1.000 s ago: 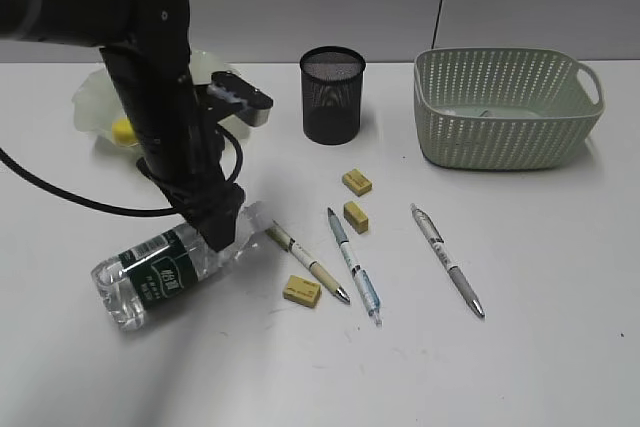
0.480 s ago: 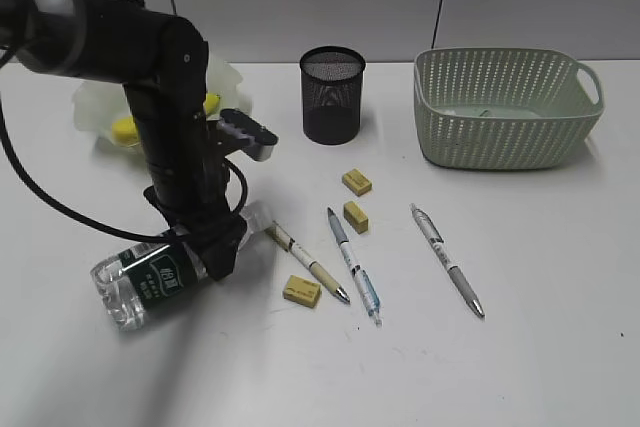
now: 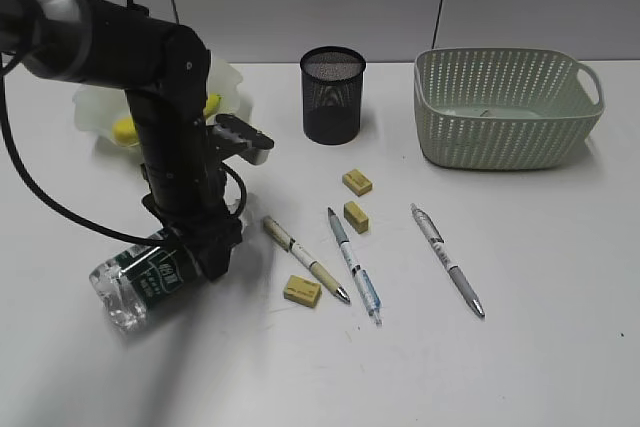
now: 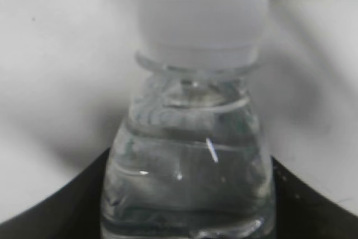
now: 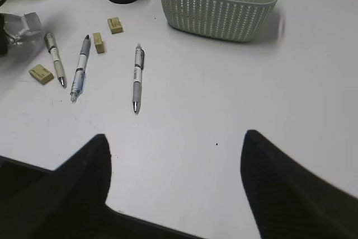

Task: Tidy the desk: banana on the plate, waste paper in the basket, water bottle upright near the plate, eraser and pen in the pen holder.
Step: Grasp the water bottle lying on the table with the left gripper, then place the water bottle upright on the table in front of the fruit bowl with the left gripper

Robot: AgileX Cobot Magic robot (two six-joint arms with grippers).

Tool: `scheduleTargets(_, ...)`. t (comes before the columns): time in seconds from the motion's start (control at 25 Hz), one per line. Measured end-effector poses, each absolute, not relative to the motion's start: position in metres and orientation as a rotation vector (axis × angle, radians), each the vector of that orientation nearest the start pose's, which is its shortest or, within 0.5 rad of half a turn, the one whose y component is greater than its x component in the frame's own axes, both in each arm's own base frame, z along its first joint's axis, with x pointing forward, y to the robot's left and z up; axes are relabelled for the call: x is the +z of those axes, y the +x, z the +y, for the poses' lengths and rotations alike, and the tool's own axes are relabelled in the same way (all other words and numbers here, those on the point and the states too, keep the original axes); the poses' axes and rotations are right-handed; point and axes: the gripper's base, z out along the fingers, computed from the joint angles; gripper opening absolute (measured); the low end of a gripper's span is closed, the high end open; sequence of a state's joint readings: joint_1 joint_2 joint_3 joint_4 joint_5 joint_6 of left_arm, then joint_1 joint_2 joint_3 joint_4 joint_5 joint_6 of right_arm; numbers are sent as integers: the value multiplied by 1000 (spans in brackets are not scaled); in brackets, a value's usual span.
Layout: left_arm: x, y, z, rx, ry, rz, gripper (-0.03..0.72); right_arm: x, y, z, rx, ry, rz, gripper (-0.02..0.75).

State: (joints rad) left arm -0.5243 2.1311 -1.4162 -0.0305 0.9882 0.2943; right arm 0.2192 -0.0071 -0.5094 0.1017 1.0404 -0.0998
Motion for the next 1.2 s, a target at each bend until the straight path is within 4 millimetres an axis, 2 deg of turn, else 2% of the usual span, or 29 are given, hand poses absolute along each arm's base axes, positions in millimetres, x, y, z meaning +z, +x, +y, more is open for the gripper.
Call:
scheduleTargets(0.16,131,337,-203,-109,1188,2949,499,282,-8,6,198,-323,1983,567)
scheduleTargets(0.28,152,335,-202,-127,1153,2920,499,282,-8,6,198,-323,1983,567)
scheduleTargets(0.6,229,320,-194,-175,1032,2767,499,282,-8,6,198,-323,1983,567)
scheduleTargets(0.68,253,310,-187,-192,991,2687,499,282,-8,6,198,-323,1983,567)
scheduleTargets(0.84,282,281,-163,-240,866,2534,499,282,-8,6,198,-323,1983,567)
scheduleTargets(0.96,286,257,-140,-277,737,2409,499,282,-8,6,198,-323,1983,567)
scheduleTargets(1.12,273,225,-115,-297,580,2218,499,282,-8,6,198,-323,1983,567)
scheduleTargets(1.2,259,212,-106,-308,491,2130,499,282,-8,6,198,-323,1983,567)
